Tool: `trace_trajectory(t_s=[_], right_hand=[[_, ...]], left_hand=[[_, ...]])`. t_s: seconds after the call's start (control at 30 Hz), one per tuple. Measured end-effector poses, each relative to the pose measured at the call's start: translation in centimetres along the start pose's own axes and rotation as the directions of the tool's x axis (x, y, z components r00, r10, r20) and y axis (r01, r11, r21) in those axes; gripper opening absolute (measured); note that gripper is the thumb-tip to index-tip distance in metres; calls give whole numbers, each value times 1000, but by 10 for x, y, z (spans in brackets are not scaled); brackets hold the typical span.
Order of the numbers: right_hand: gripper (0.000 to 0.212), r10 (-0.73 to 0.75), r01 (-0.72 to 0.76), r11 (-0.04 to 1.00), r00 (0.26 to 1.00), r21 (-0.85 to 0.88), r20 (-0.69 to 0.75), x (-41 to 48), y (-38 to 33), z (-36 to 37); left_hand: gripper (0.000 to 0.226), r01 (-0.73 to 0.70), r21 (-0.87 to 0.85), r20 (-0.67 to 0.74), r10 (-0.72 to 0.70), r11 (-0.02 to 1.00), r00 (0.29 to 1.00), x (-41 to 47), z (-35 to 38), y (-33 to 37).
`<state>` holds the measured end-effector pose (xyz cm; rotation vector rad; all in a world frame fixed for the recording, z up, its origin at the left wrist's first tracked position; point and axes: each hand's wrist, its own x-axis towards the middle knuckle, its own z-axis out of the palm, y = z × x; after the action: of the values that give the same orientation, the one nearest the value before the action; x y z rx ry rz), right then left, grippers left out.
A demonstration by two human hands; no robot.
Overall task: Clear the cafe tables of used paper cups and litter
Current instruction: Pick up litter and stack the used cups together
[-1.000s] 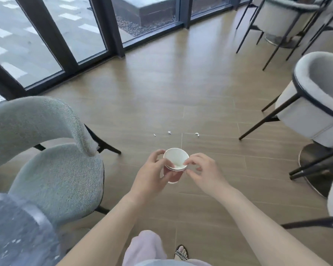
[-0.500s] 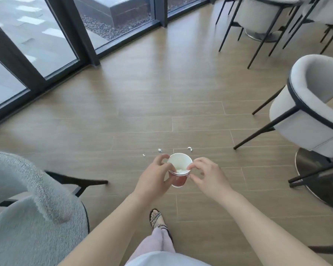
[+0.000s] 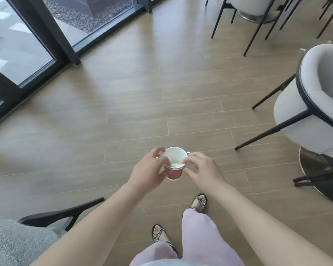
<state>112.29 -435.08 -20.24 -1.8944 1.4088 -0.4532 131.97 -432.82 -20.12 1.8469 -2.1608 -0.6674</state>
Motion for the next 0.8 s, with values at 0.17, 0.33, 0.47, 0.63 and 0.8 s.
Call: trace_trajectory(t_s=[0.17,0.33,0.47,0.63,0.8], right_hand=[[15,-48,47,999,998,18,47,71,24,-2],[14,-29,31,999,991,-9,128,138,63,22],[14,13,-10,1000,990,-21,141,181,110,70],[14,82,-78,996,983,-33,165,218,203,164],[13,107,-82,990,968,-118,228,242,322,270]], left_hand=[[11,77,-13,2,-77,997,997,60,1,-21],[13,138,-53,48,-136,989,990,114,33,-60],[16,146,-60,95,-140,987,985,149,88,-113],[19,170,-78,145,-158,982,977,183,196,-193],[19,211,-134,209,-180,968,961,201,342,-265]])
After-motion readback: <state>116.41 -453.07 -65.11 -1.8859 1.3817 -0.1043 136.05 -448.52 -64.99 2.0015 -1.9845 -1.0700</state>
